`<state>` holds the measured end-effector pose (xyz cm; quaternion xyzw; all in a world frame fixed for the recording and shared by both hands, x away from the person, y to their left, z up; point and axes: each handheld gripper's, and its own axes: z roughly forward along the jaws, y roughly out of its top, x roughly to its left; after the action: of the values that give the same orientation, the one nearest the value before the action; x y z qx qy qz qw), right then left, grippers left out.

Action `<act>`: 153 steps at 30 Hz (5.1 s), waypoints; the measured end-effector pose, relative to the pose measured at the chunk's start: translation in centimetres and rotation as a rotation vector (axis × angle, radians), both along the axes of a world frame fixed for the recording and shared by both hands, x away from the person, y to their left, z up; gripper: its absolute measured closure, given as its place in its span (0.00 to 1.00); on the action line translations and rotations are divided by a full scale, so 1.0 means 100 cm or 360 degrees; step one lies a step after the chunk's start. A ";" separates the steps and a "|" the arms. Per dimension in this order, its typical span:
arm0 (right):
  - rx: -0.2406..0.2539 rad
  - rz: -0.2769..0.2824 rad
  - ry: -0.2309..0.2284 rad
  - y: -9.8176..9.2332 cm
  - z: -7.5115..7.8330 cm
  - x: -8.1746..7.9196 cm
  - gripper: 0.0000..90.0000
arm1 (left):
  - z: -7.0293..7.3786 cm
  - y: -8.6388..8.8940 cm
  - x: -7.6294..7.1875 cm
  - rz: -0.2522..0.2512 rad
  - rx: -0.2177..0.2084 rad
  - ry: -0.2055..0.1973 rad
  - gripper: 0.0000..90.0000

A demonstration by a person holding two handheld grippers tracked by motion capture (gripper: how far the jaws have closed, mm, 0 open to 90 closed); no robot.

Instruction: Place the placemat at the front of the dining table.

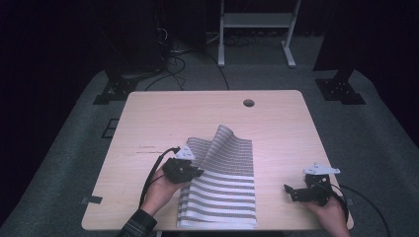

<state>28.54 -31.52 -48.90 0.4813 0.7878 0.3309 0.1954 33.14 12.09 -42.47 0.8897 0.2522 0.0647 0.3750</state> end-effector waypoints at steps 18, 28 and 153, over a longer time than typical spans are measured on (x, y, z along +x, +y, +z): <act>0.0000 0.0000 0.0001 0.000 0.000 0.000 0.00 | 0.013 -0.020 0.009 -0.0035 -0.0043 -0.0019 0.98; 0.0000 0.0000 0.0000 0.000 0.000 0.000 0.00 | 0.018 -0.036 0.020 -0.0044 -0.0070 -0.0012 0.98; -0.0001 0.0001 0.0000 0.000 0.000 0.000 0.00 | 0.016 0.011 0.012 0.0167 -0.0132 -0.0192 0.00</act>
<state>28.54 -31.52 -48.90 0.4811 0.7880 0.3308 0.1954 34.38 13.18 -40.86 0.8533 0.2780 0.1273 0.4223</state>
